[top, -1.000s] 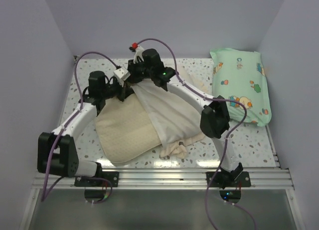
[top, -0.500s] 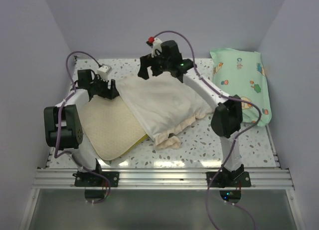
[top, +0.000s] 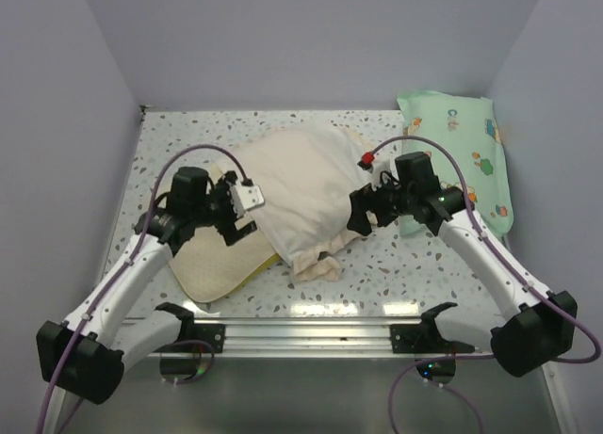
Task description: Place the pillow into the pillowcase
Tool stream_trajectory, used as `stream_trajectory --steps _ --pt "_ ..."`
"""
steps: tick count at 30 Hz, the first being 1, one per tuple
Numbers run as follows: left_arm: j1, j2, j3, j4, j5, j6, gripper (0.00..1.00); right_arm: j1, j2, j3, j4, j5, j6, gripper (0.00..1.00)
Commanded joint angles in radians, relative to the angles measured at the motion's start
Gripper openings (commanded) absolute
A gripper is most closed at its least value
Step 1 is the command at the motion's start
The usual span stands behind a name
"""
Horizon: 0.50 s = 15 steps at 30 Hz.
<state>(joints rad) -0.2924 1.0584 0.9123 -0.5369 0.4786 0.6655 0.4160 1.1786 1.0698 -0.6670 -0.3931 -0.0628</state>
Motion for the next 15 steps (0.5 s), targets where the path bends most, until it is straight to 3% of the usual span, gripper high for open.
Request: stream_trajectory --steps 1,5,8,12,15 --pt "-0.118 -0.021 -0.167 -0.092 -0.165 -0.033 1.0 -0.028 -0.045 -0.07 -0.031 -0.047 -0.002 0.89" --pt "-0.294 -0.014 -0.249 -0.037 -0.286 -0.081 1.0 -0.032 -0.083 -0.145 -0.028 -0.061 -0.015 0.89" --pt "-0.365 0.055 -0.247 -0.038 -0.321 -0.118 1.0 -0.031 -0.099 -0.171 -0.023 -0.064 -0.017 0.89" --pt "-0.372 0.115 -0.268 -0.003 -0.328 -0.177 1.0 -0.031 -0.07 -0.142 -0.054 -0.056 -0.069 0.89" --pt "-0.387 0.221 -0.296 0.058 -0.426 -0.214 1.0 -0.031 -0.019 -0.117 -0.06 -0.049 -0.075 0.89"
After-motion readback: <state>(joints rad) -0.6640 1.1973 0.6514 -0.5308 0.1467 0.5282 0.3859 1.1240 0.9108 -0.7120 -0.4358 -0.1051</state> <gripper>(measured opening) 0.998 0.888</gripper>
